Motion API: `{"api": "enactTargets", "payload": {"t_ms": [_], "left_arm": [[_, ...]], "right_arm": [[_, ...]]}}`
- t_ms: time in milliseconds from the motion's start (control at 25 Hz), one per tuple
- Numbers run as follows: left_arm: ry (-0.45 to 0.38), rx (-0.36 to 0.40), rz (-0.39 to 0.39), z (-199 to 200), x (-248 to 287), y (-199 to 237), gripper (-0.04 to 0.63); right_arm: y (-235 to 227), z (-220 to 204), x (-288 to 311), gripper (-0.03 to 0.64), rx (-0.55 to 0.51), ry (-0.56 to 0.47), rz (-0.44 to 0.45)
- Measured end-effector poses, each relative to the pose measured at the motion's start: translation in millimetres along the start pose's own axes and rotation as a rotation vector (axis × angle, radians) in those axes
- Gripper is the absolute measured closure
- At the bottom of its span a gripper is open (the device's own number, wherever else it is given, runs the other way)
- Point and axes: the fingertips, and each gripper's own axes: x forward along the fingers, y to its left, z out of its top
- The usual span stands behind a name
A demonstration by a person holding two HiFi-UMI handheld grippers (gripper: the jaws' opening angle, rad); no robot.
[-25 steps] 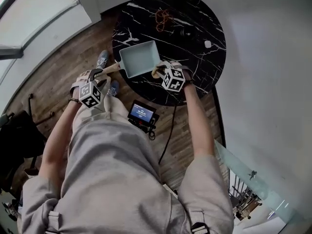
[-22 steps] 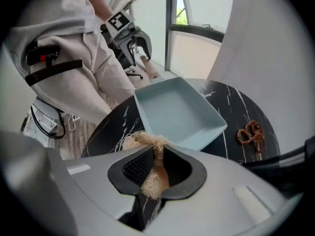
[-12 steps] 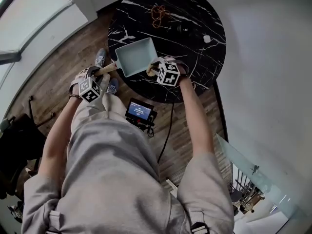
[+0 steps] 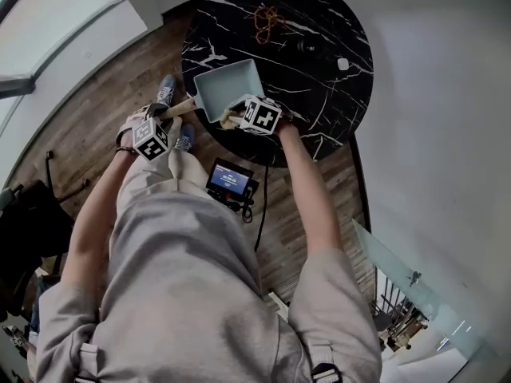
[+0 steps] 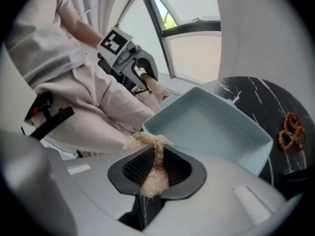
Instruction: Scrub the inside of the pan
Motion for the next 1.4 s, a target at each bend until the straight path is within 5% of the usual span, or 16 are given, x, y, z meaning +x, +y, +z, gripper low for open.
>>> {"api": "enactTargets", "payload": {"t_ms": [240, 720, 1040, 1400], "left_arm": [[0.033, -0.013, -0.037, -1, 1, -5, 0.463], [0.073, -0.016, -0.090, -5, 5, -10, 0.463], [0.092, -0.004, -0.108, -6, 6, -11, 0.463], [0.171, 0.013, -0.136, -21, 21, -15, 0.515]], "right_arm": [[-8, 19, 21, 0.543, 0.258, 0.007, 0.067], [-30, -3, 30, 0.549, 0.188, 0.333, -0.059], [-60, -50, 0, 0.549, 0.360, 0.276, -0.213], [-71, -54, -13, 0.551, 0.511, 0.040, -0.373]]}}
